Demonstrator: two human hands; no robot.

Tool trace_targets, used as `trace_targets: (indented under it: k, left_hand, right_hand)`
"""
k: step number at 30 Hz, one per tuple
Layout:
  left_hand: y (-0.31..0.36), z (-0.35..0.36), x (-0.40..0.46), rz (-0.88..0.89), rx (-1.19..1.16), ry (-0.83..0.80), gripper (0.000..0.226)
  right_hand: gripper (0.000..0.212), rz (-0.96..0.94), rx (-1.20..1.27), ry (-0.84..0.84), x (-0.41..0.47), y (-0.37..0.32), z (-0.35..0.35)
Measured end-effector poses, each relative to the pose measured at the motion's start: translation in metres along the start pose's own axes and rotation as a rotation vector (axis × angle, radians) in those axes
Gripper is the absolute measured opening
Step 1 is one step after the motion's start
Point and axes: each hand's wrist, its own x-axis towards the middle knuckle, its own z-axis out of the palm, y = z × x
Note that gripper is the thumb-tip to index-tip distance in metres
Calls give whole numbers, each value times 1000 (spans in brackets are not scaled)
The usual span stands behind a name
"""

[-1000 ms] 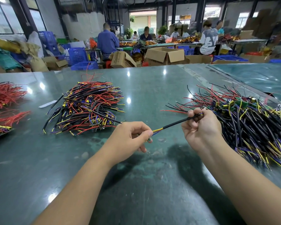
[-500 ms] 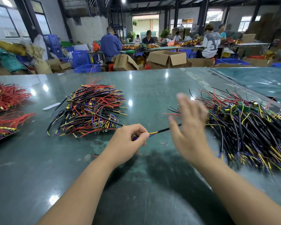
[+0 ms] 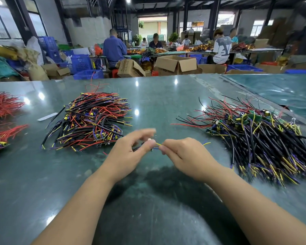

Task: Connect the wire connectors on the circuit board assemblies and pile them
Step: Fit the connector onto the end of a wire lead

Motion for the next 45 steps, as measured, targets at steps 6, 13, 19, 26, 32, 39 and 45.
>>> trace_targets:
  k: [6, 13, 19, 26, 32, 39, 45]
  left_hand:
    - [-1, -13, 7, 79, 55, 516, 53]
    - [-6, -9, 10, 32, 93, 499, 47]
    - [-21, -15, 12, -291, 482, 403, 58]
    - [-38, -9, 7, -348, 780, 232, 33]
    - [-28, -2, 8, -277, 723, 184, 16]
    - [10, 6, 0, 150, 483, -38, 20]
    - [12, 10, -2, 258, 512, -73, 19]
  right_hand:
    - [30, 299, -199, 706, 4, 33, -45]
    - [55, 997, -367, 507, -27, 106, -79]
    - [55, 685, -406, 544, -6, 63, -52]
    - [40, 547, -8, 205, 7, 7, 11]
    - [26, 323, 202, 129, 3, -4, 20]
    - [50, 774, 1165, 35, 14, -12, 1]
    - [8, 625, 978, -70, 7, -3, -2]
